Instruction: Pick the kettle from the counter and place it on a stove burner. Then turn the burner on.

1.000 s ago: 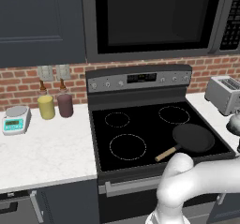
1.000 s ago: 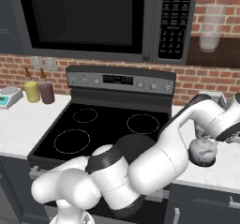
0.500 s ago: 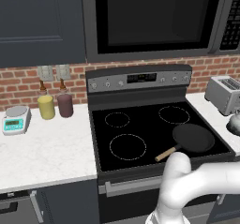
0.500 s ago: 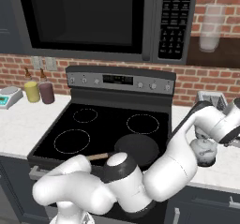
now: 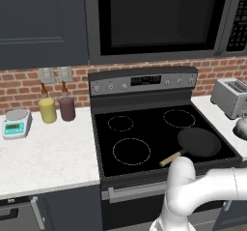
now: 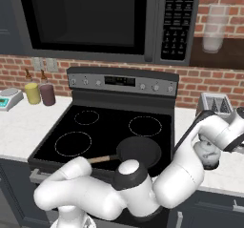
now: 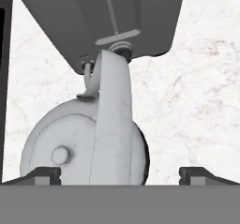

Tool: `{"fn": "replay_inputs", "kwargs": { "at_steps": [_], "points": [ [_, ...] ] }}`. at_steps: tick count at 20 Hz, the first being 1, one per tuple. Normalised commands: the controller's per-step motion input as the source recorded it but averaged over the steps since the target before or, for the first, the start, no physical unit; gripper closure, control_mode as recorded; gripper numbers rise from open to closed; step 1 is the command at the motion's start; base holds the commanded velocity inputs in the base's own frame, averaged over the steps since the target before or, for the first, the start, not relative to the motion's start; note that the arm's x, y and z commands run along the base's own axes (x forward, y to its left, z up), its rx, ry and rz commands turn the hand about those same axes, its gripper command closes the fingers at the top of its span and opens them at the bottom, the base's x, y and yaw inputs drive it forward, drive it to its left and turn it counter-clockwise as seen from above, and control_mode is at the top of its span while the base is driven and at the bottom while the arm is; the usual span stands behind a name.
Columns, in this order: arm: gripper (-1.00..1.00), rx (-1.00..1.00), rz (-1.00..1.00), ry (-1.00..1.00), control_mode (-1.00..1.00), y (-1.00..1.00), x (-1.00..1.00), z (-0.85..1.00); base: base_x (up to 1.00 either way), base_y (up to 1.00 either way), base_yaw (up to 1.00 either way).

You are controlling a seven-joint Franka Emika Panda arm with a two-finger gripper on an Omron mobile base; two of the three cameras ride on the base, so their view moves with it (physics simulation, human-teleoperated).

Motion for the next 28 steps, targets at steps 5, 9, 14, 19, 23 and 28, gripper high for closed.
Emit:
{"fn": "replay_inputs", "kwargs": {
  "at_steps": [5, 9, 14, 19, 23, 28],
  "points": [
    [1.0, 0.0, 0.0, 0.0, -1.0, -0.12, 0.19, -0.12, 0.0, 0.0, 0.0],
    [1.0, 0.0, 0.0, 0.0, -1.0, 0.0, 0.01, 0.0, 0.0, 0.0, 0.0],
    [1.0, 0.0, 0.0, 0.0, -1.0, 0.0, 0.0, 0.0, 0.0, 0.0, 0.0],
    [1.0, 0.0, 0.0, -0.18, -1.0, 0.07, -0.17, 0.2, 0.0, 0.0, 0.0],
    [1.0, 0.02, 0.0, -0.4, -1.0, 0.32, -0.53, 0.56, 0.0, 0.0, 0.0],
    [1.0, 0.05, 0.04, -0.42, -1.0, 0.81, -0.55, 0.58, 0.0, 0.0, 0.0]
  ]
}}
